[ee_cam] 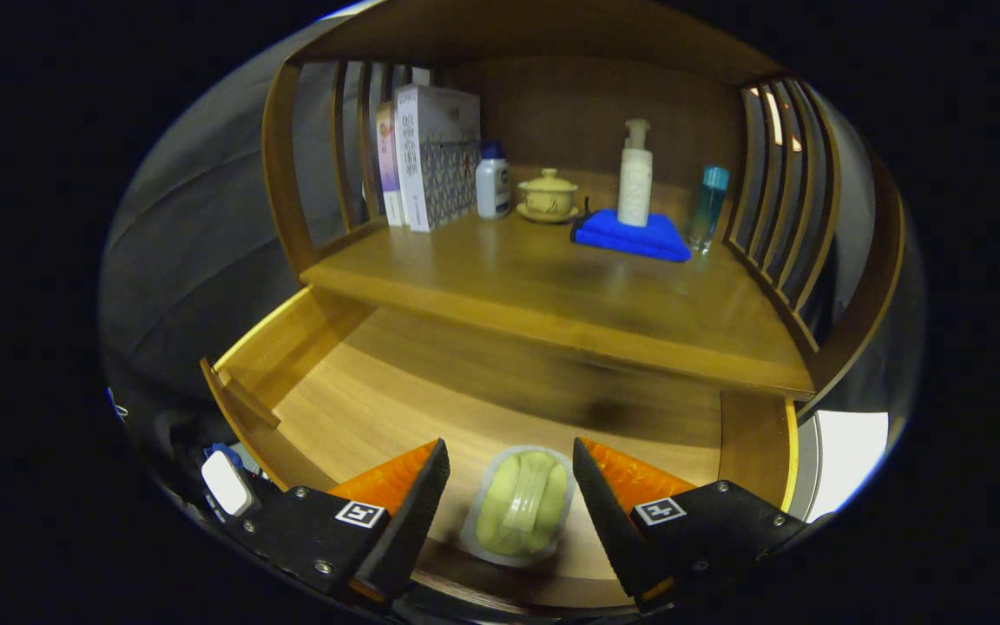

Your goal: Pull open the drawer, take out the items inside it, and place them on the countertop above the cabinet.

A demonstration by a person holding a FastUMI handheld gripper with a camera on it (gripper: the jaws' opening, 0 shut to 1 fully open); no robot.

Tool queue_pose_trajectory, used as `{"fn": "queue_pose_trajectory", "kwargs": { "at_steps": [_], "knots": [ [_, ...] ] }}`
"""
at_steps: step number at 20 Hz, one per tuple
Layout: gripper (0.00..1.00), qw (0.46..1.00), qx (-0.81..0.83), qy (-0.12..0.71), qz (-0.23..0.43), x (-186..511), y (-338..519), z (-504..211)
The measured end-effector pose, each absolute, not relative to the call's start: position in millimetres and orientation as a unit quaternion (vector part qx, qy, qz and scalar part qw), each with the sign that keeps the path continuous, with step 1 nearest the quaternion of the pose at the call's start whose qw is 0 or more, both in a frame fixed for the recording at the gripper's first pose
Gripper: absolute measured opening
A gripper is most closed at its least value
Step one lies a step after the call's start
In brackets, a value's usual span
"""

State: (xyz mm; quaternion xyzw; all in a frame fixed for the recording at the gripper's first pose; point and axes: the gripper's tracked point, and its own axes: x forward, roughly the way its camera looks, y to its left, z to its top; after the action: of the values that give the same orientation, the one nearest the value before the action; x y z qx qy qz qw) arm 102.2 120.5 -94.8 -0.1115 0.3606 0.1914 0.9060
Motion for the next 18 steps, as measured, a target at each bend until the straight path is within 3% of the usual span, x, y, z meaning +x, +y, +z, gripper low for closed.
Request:
{"fn": "queue_pose_trajectory", "kwargs": {
  "at_steps": [7, 10, 12, 14, 17, 18],
  "knots": [
    [0.89, 0.870, -0.127, 0.442, 0.178, 106.4, 106.6, -133.9],
    [0.83, 0.855, -0.127, 0.470, 0.179, 101.3, 105.1, -148.0],
    [0.75, 0.847, -0.125, 0.481, 0.191, 96.6, 107.8, -155.3],
    [0.58, 0.849, -0.114, 0.481, 0.187, 98.5, 105.8, -152.5],
    [0.20, 0.847, -0.094, 0.488, 0.191, 96.4, 106.2, -150.2],
    [0.19, 0.850, -0.102, 0.478, 0.195, 95.4, 104.7, -150.1]
  ]
}}
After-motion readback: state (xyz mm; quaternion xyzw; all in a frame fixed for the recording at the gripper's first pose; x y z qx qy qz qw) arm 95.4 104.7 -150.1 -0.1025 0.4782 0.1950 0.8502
